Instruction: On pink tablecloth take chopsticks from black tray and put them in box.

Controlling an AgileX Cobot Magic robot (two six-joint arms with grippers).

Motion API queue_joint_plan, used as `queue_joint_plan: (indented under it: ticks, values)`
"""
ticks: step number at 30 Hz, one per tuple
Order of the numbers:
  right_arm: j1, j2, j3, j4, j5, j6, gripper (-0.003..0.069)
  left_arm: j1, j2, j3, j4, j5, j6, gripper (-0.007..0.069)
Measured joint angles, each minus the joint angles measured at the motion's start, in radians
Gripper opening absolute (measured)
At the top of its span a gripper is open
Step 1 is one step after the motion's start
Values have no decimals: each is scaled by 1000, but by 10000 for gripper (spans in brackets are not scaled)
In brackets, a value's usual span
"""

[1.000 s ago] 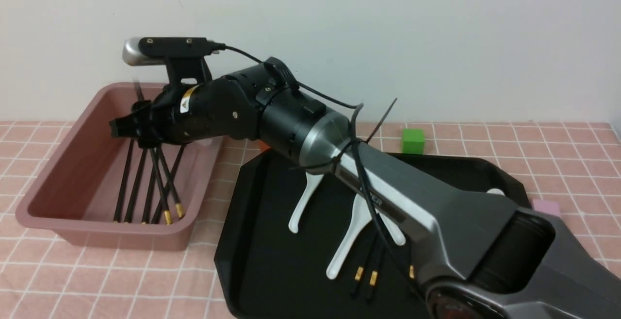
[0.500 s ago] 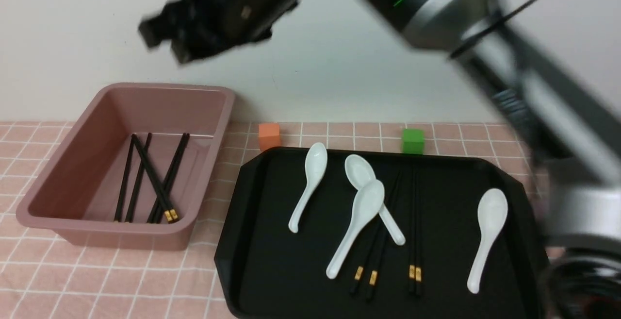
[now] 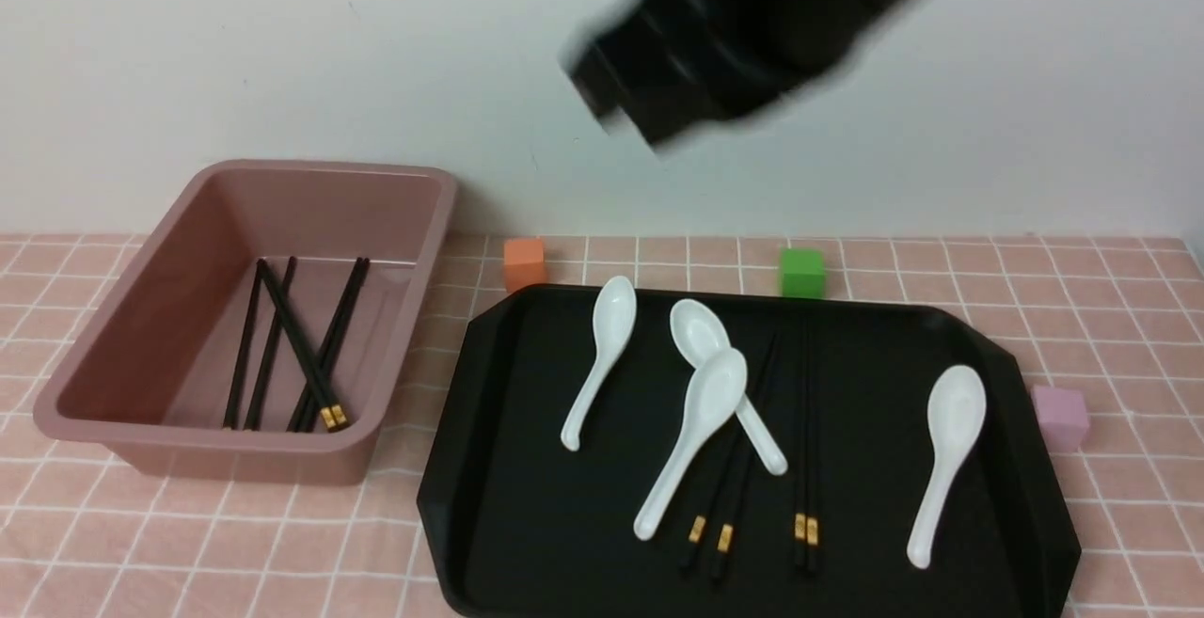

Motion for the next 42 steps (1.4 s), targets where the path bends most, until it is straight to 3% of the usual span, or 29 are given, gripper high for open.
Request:
queue_joint_plan:
  ticks: [7, 22, 28, 34, 38, 42]
  values:
    - [-1, -205, 258, -38, 0, 59, -10, 0, 0, 0, 0, 0, 0, 238]
    - [-11, -283, 348, -70, -15, 63, -3, 0, 0, 0, 0, 0, 0, 238]
    - [-160, -544, 748, -32, -234, 56, -3, 0, 0, 0, 0, 0, 0, 238]
    - [-433, -980, 1324, 35, -611, -41, -3, 0, 0, 0, 0, 0, 0, 238]
    - [-572, -1256, 1590, 51, -726, -77, -3, 0, 0, 0, 0, 0, 0, 238]
    - [-633, -1431, 1749, 63, -773, -82, -3, 0, 0, 0, 0, 0, 0, 238]
